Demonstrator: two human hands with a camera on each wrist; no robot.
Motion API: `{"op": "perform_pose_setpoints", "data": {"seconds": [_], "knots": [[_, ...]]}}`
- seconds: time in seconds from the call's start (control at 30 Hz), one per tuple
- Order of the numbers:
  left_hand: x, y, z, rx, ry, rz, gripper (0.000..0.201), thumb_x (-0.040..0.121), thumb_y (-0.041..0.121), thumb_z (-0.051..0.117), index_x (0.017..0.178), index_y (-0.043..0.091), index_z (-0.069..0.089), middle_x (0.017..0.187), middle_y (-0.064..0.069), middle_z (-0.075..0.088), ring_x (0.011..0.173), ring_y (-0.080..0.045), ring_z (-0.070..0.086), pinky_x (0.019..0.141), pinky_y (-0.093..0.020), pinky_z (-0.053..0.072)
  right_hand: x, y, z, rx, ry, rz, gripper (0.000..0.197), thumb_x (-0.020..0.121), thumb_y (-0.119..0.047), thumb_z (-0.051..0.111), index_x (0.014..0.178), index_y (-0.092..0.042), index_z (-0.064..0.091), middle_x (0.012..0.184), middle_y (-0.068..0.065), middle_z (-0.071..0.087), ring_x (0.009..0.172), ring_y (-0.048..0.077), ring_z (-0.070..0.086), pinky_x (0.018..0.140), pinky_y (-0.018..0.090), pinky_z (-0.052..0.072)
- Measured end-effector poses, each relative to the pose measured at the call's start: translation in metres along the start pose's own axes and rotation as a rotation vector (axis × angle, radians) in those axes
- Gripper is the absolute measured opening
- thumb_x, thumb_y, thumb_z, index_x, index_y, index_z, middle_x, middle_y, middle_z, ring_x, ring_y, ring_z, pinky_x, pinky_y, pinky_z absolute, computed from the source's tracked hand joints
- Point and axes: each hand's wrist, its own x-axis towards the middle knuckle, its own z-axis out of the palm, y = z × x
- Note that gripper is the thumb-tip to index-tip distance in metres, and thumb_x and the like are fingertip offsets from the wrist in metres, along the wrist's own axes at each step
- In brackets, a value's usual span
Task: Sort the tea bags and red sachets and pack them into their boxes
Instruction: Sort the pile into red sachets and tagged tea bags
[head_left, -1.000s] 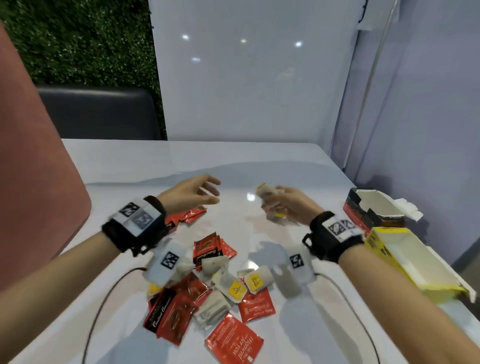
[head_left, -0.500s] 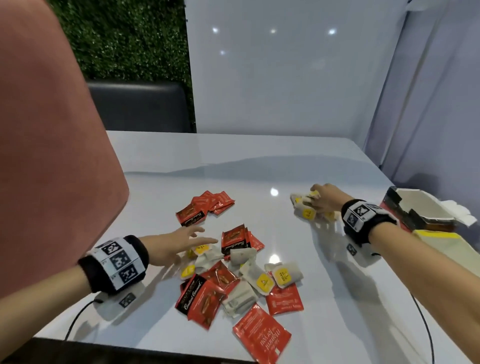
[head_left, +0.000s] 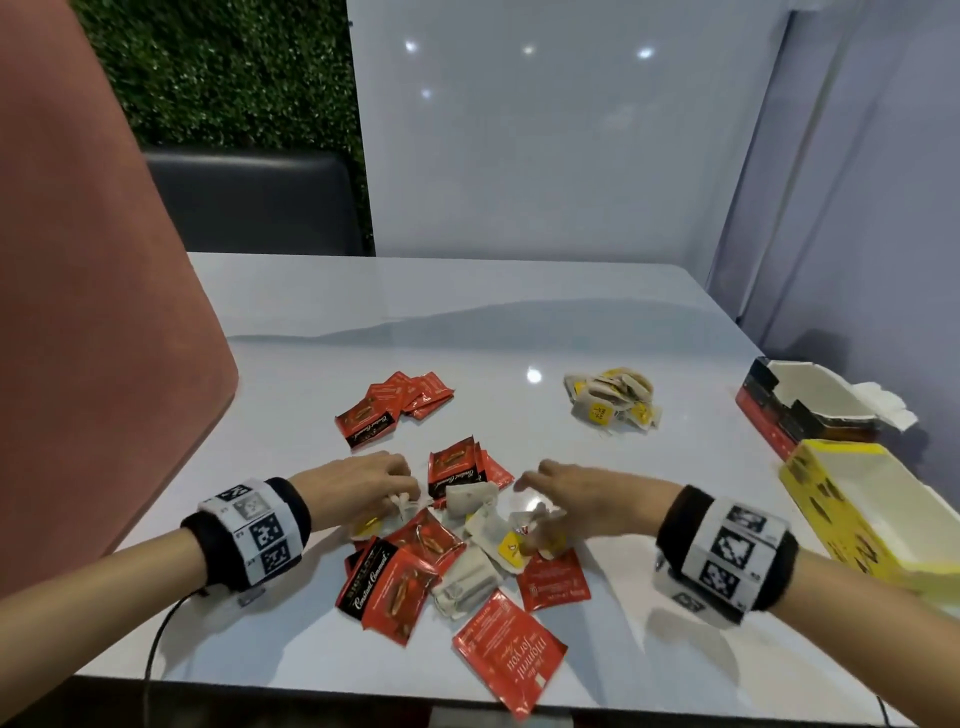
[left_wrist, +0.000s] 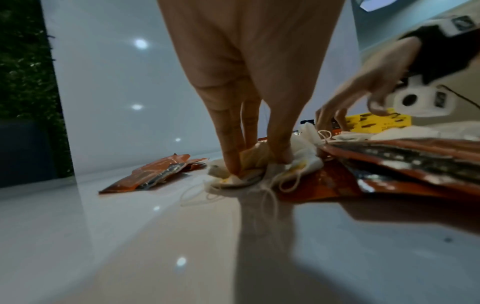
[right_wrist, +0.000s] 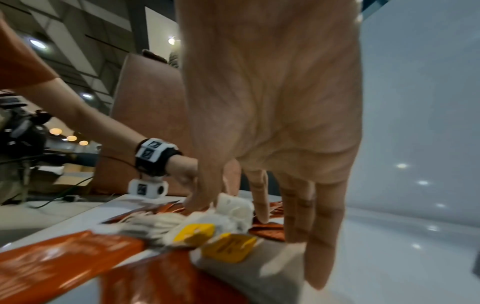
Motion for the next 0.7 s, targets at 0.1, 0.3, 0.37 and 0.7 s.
{"op": "perform_pose_setpoints", "data": {"seconds": [0.1,0.3,0.37,0.7], "knots": [[0.004,-0.004,0.003,-0.11,0.079,-0.014,0.027,0.095,0.019,0.049,0.12,0.02,0.058,0.124,-0.002,0.052,0.11,-0.017,0.052,0.09,-0.022,0.042,0.0,-0.015,0.018,-0.11,0.018,0.012,0.071,0.083,-0.051,0.06,0.137,-0.014,0.031,0.127,0.007,0.04,0.115,0.023,0.042,0.09,0.038,0.045],[0.007,-0.013,0.003,-0.262,0.275,-0.055,0.017,0.089,0.004,0.055,0.1,0.006,0.068,0.1,-0.008,0.068,0.091,-0.018,0.063,0.073,-0.012,0.039,0.016,-0.016,0.004,0.008,-0.008,0.079,0.076,0.079,-0.045,0.068,0.139,-0.018,0.029,0.131,0.006,0.04,0.12,0.024,0.043,0.095,0.039,0.045],[0.009,-0.019,0.001,-0.291,0.352,-0.079,0.01,0.085,0.004,0.062,0.092,0.005,0.069,0.09,-0.007,0.071,0.079,-0.006,0.062,0.068,-0.005,0.038,0.021,-0.016,-0.006,-0.014,-0.045,0.106,0.08,0.076,-0.043,0.072,0.139,-0.019,0.029,0.134,0.007,0.04,0.12,0.025,0.045,0.095,0.04,0.044],[-0.009,-0.038,-0.066,-0.582,0.697,-0.266,0.041,0.083,-0.002,0.061,0.074,0.037,0.057,0.071,0.038,0.061,0.069,0.016,0.058,0.064,0.001,0.042,0.015,0.002,0.011,-0.01,0.026,0.064,0.05,0.076,-0.019,0.075,0.116,-0.01,0.047,0.119,0.01,0.052,0.096,0.021,0.048,0.076,0.029,0.04]]}}
